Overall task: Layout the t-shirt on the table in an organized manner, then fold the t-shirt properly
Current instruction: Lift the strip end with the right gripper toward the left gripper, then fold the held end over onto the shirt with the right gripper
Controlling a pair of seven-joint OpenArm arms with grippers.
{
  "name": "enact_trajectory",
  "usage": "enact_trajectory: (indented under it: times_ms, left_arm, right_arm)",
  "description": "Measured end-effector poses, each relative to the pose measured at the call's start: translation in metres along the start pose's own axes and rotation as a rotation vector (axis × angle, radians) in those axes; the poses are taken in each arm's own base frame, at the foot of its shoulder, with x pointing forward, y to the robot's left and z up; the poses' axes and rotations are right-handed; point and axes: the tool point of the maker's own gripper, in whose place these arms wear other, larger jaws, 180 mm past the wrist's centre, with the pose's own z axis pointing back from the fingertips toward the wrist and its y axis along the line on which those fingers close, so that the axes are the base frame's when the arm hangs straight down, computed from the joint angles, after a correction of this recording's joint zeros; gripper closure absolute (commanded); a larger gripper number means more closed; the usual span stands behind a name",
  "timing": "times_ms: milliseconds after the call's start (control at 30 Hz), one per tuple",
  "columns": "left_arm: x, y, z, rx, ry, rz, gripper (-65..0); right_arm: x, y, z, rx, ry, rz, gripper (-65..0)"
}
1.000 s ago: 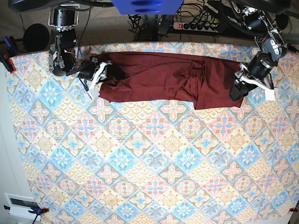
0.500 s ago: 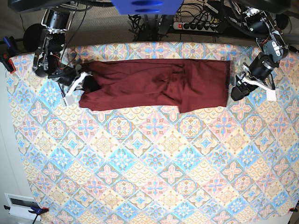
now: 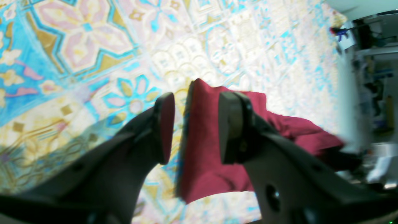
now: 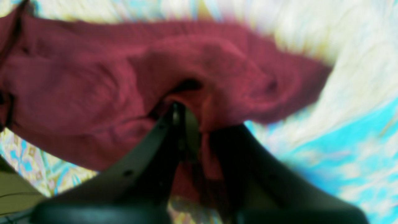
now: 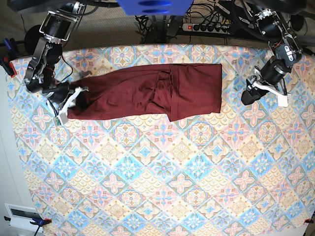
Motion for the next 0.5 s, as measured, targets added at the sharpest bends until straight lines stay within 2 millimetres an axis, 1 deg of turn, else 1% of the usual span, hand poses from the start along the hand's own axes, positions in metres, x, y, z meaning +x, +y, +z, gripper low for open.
enact_trajectory:
  times_ms: [67,133,233,333,400,433,500]
  left_arm:
    - [-0.012,0.001,-0.008,0.031,0.051,-0.043,-20.9]
    - [-0.022,-0.002,-0.014,0.042,0.09,-0.078,-20.9]
    - [-0.038,0.0,-0.024,0.071,0.149,-0.121,-20.9]
    - [-0.051,0.005,-0.039,0.068,0.157,-0.101,-20.9]
    - [-0.064,0.006,-0.046,0.061,0.18,-0.078,-20.9]
    - [-0.068,0.007,-0.048,0.063,0.188,-0.072,-20.9]
    - [-0.072,0.004,-0.053,0.053,0.192,-0.082,-20.9]
  right_arm:
    - [0.021,0.015,0.0,0.022,-0.042,0.074,0.0]
    - [0.034,0.035,-0.002,0.058,-0.06,0.139,0.0]
    - [0.042,0.064,-0.005,0.1,-0.073,0.202,0.0]
    - [0.053,0.094,-0.008,0.146,-0.111,0.235,0.0]
    - [0.062,0.118,-0.01,0.197,-0.153,0.253,0.0]
    - [0.066,0.128,-0.01,0.217,-0.165,0.264,0.0]
    - [0.066,0.141,-0.012,0.245,-0.162,0.284,0.0]
